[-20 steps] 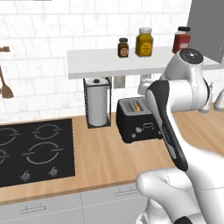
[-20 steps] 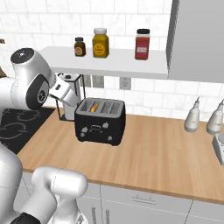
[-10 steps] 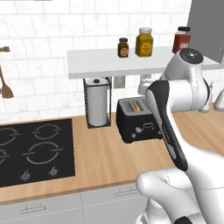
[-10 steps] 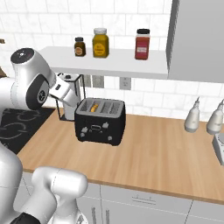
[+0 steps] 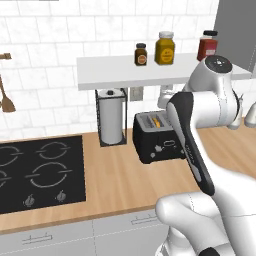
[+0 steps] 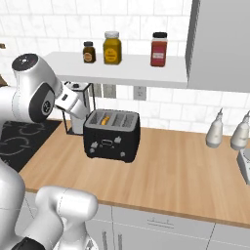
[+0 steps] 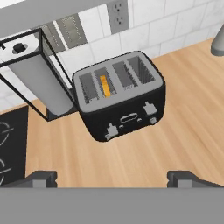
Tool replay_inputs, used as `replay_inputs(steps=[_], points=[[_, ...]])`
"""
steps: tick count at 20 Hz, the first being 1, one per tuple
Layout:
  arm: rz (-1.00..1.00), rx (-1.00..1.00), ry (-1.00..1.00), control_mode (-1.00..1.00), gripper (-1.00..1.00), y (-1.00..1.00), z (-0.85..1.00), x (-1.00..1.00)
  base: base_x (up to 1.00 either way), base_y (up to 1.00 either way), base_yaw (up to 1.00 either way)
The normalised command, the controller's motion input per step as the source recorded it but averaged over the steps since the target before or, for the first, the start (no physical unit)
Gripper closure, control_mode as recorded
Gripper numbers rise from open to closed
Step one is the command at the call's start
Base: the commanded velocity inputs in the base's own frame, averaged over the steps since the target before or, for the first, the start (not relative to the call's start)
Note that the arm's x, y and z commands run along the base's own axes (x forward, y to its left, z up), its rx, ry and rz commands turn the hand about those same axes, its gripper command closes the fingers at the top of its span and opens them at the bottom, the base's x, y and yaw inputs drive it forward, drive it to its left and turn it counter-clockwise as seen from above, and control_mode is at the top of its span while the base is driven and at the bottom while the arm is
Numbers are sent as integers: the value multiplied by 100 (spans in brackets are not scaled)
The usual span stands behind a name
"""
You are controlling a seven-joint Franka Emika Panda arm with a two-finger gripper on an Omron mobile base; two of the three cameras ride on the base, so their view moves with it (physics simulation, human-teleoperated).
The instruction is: Start the toaster. Once the lever pops up, take the bread to the plate on the dining counter.
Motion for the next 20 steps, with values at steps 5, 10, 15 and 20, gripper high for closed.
replay_inputs(steps=[5, 10, 15, 20], points=[[0, 0, 0, -100, -100, 0, 0, 0, 0, 0, 0], [0, 0, 0, -100, -100, 0, 0, 0, 0, 0, 0], [0, 0, 0, -100, -100, 0, 0, 0, 0, 0, 0], [0, 0, 0, -100, -100, 0, 0, 0, 0, 0, 0]])
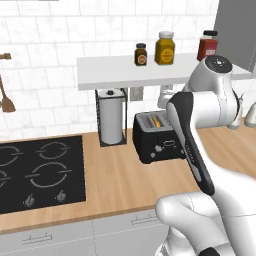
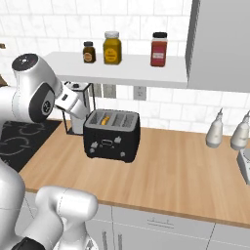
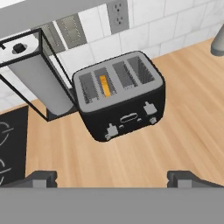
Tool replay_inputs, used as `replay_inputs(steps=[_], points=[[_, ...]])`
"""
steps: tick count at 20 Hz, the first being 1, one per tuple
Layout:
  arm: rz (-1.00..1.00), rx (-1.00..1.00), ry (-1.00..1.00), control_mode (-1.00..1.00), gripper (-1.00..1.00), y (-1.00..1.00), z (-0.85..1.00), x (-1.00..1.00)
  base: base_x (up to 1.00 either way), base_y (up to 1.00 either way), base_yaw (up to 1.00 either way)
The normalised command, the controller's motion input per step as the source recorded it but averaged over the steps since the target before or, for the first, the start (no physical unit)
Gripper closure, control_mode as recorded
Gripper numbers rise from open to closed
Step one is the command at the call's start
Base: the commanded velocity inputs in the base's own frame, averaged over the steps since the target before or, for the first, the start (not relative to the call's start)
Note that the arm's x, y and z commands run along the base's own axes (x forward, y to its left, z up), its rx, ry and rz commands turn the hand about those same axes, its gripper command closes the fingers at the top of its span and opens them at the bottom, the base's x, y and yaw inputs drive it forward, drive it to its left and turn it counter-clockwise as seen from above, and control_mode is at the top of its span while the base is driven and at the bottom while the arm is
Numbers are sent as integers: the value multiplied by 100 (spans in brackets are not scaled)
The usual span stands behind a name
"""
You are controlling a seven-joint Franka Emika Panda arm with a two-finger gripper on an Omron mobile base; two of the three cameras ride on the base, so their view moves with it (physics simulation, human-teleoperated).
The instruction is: Start the toaster. Once the lever pops up, take the bread to the plate on the dining counter.
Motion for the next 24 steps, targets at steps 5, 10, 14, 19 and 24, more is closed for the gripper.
replay_inputs(steps=[5, 10, 14, 19, 24], points=[[0, 0, 0, -100, -100, 0, 0, 0, 0, 0, 0], [0, 0, 0, -100, -100, 0, 0, 0, 0, 0, 0], [0, 0, 0, -100, -100, 0, 0, 0, 0, 0, 0], [0, 0, 0, -100, -100, 0, 0, 0, 0, 0, 0], [0, 0, 0, -100, -100, 0, 0, 0, 0, 0, 0]])
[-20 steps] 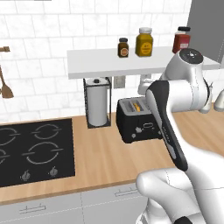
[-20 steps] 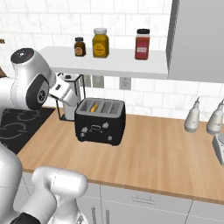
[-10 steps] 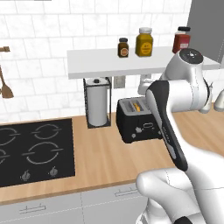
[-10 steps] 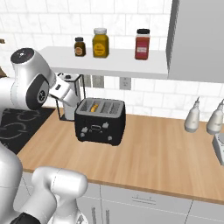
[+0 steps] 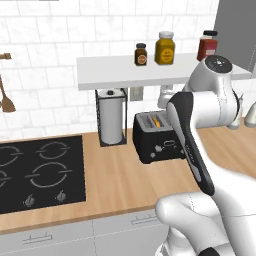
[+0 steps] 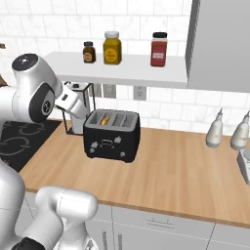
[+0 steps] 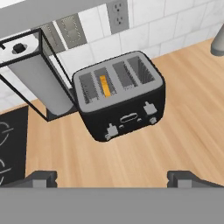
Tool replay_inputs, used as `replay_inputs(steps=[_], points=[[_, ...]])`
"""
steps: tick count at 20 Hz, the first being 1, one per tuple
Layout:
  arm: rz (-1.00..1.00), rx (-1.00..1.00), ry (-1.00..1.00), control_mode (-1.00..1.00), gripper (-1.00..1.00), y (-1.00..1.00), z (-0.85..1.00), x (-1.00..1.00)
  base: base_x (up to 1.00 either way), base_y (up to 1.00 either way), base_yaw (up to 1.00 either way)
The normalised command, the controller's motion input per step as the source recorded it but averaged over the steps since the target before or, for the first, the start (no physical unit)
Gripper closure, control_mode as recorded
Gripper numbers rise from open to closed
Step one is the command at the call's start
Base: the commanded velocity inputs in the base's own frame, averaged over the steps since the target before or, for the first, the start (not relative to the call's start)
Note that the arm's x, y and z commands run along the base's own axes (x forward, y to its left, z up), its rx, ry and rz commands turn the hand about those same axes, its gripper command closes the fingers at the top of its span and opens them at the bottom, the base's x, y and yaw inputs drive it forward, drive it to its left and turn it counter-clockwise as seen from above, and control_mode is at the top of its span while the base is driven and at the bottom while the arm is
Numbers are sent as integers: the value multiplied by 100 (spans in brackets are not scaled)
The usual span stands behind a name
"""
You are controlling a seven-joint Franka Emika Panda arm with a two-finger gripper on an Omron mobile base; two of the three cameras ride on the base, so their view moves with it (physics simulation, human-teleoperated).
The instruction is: Start the toaster. Once the lever pops up, take the bread to the plate on the dining counter.
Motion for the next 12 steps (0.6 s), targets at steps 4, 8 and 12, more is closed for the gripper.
replay_inputs(steps=[4, 8, 12], points=[[0, 0, 0, -100, -100, 0, 0, 0, 0, 0, 0], [0, 0, 0, -100, -100, 0, 0, 0, 0, 0, 0], [0, 0, 0, -100, -100, 0, 0, 0, 0, 0, 0]])
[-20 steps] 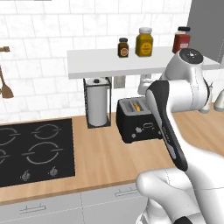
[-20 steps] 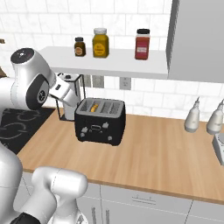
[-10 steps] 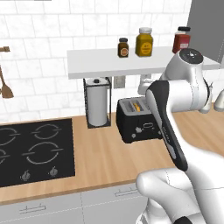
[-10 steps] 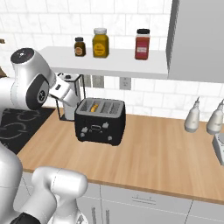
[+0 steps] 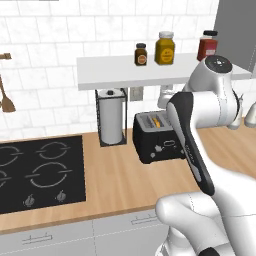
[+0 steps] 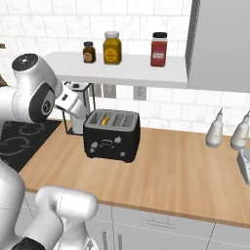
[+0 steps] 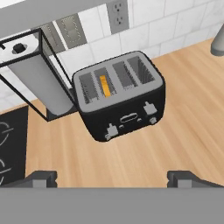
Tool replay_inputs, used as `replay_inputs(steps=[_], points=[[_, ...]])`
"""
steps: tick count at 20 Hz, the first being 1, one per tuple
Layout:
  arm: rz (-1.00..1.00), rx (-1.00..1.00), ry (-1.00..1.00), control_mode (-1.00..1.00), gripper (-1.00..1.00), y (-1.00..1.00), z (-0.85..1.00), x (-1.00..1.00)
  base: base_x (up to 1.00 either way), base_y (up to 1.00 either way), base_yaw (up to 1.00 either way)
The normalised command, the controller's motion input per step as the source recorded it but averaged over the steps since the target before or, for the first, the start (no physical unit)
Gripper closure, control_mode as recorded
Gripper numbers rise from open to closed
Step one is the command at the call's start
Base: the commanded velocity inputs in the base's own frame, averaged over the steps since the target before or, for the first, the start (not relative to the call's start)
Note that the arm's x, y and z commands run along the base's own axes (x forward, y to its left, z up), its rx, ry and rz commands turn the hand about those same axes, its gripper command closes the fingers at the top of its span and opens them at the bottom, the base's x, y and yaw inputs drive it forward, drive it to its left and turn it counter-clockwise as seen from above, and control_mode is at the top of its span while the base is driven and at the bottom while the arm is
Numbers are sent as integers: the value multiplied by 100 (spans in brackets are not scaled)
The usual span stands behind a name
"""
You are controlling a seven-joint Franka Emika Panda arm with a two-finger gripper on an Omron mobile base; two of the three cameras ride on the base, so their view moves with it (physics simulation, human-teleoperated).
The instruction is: Start the toaster. Once the lever pops up, take the bread to the plate on the dining counter.
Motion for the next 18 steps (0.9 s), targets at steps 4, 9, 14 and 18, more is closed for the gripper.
replay_inputs(steps=[4, 9, 14, 18], points=[[0, 0, 0, -100, -100, 0, 0, 0, 0, 0, 0], [0, 0, 0, -100, -100, 0, 0, 0, 0, 0, 0], [0, 0, 0, -100, -100, 0, 0, 0, 0, 0, 0], [0, 0, 0, -100, -100, 0, 0, 0, 0, 0, 0]])
